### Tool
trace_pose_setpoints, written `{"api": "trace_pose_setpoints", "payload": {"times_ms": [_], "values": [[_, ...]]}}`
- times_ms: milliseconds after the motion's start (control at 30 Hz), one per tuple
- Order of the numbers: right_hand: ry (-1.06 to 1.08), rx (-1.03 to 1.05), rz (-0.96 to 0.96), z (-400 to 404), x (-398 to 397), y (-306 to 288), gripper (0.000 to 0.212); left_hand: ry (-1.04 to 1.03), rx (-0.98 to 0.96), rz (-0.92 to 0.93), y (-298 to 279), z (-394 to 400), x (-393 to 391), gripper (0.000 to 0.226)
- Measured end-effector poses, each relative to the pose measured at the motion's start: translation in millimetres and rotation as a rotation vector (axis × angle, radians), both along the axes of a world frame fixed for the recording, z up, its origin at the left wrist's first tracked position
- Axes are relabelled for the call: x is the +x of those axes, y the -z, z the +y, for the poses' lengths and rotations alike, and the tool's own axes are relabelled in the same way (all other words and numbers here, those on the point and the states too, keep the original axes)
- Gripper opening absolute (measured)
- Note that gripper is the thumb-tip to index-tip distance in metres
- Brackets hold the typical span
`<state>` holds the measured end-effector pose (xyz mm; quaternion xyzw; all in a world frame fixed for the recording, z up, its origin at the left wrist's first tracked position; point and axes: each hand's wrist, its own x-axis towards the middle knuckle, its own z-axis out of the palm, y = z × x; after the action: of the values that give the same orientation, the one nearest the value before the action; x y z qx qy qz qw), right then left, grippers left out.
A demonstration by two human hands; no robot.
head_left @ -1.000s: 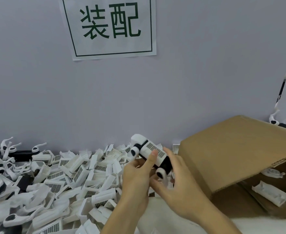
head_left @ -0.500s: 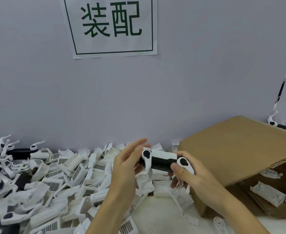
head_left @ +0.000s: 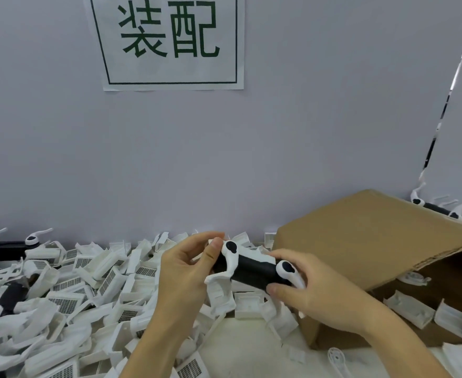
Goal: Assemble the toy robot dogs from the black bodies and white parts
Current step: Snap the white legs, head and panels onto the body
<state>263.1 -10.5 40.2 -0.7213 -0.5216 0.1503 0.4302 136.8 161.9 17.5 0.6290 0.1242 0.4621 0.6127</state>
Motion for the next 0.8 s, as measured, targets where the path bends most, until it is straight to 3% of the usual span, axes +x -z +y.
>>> {"api": "trace_pose_setpoints", "payload": {"times_ms": [100, 233, 333, 467, 667, 800], "values": [[0.023, -0.119, -0.028, -7, 3, -6, 0.012, 0.081, -0.032, 0.067, 2, 2, 0, 0.03], [0.08, -0.071, 0.204, -16, 10, -5, 0.015, 0.151, -0.133, 0.124, 2, 6, 1, 0.032], [0.204, 0.165, 0.501, -19, 18, -6, 0.015, 0.114, -0.172, 0.134, 1, 11, 1, 0.026], [0.282, 0.687, 1.022, -19, 32, -26, 0.021, 0.079, -0.174, 0.153, 1, 13, -3, 0.023], [0.463, 1.058, 1.133, -42, 88, -78, 0.032, 0.061, -0.156, 0.174, 0, 14, -8, 0.024], [0.537, 1.116, 1.313, -56, 120, -91, 0.036, 0.03, -0.147, 0.183, 0, 15, -8, 0.024]]}}
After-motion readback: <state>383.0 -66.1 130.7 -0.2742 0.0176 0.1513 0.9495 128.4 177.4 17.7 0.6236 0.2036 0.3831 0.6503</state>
